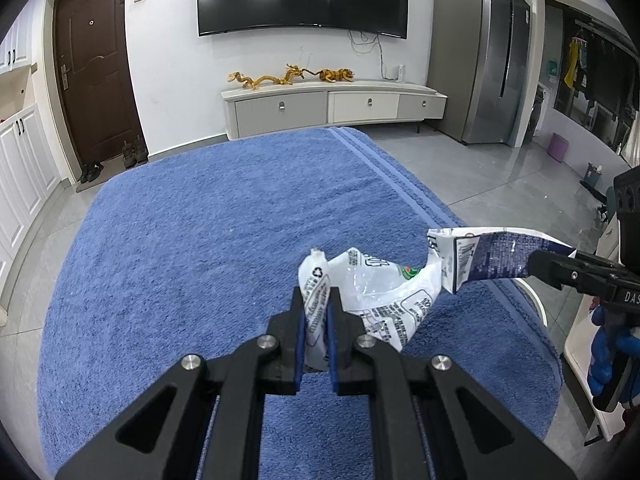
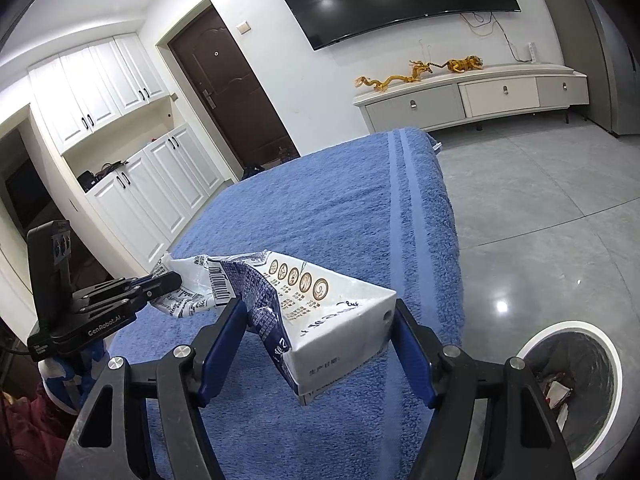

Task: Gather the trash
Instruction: 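Lift both items and carry them toward the bin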

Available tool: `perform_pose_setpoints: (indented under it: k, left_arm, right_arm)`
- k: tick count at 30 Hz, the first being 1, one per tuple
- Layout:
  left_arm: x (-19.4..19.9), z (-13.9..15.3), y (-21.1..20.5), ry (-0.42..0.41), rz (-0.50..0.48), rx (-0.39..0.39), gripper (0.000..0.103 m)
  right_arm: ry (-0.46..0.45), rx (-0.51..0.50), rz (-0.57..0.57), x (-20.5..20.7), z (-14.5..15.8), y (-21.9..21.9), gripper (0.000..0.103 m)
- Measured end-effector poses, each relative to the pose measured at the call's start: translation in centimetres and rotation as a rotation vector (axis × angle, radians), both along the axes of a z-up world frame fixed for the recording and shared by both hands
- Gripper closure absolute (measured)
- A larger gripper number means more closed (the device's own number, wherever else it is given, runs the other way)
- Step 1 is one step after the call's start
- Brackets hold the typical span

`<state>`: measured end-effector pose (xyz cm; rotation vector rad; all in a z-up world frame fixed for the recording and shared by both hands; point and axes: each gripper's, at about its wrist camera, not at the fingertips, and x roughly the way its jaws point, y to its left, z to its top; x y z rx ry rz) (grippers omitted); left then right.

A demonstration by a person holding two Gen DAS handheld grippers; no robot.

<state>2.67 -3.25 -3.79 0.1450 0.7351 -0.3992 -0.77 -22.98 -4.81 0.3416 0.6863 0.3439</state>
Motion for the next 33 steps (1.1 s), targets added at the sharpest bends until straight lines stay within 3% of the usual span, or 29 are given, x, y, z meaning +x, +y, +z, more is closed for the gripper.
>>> perform_pose_setpoints:
  k: [14,24,33]
  left_arm:
    - [-0.3,0.1,0.3,-0.007,0.004,-0.002,0.095]
    - [-0.9,2.1,0.3,-0.026,-0.002,-0.025,0.095]
    - [-1.6,5.4,-5.1,-0.077,-0.128,-0.009,0.095]
  right_arm:
    - [-0.031,0.018,0.004,-0.7,0.4,0.0,0.035]
    - [-0.081,0.043,-0.002,-2.0,1.2,-0.5,0.036]
    - [-0.154,0.062,-0.105,-5.6,2.8,-4.6,0.037]
